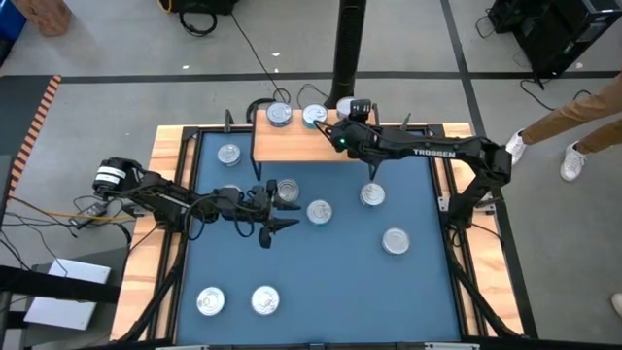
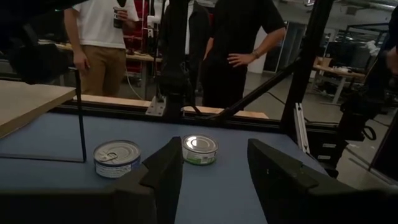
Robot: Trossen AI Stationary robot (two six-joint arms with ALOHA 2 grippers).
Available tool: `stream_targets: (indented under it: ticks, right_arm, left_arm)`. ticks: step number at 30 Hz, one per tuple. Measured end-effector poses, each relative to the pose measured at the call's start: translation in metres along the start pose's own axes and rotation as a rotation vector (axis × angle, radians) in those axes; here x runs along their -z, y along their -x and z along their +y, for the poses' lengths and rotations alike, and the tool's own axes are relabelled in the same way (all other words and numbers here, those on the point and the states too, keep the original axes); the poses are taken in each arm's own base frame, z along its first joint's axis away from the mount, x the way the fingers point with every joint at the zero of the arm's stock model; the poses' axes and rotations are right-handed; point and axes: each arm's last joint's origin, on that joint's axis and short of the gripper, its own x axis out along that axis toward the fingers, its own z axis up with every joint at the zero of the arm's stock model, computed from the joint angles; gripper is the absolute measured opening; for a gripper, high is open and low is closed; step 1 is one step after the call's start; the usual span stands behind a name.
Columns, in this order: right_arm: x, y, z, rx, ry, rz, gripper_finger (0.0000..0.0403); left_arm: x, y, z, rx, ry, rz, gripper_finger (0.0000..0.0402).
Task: Stack canned seafood by type on shelf
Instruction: Stack the green tuna can on top of the green tuna can on the shelf
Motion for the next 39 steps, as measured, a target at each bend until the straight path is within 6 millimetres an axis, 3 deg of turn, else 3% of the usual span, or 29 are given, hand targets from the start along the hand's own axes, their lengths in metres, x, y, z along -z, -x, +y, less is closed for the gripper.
stream_targets:
  ticks: [29,39]
  right_arm:
    - [0.015,-0.027,-0.005,-0.064,-0.074,0.061,0.0154]
    - [0.016,-0.026,-0.003,-0.091,-0.065,0.054,0.0193]
  left_arm:
    - [-0.001,0.000,0.000,0.008,0.006,-0.007,0.0184]
    - [-0.001,0.000,0.000,0.008,0.007,-0.007,0.0184]
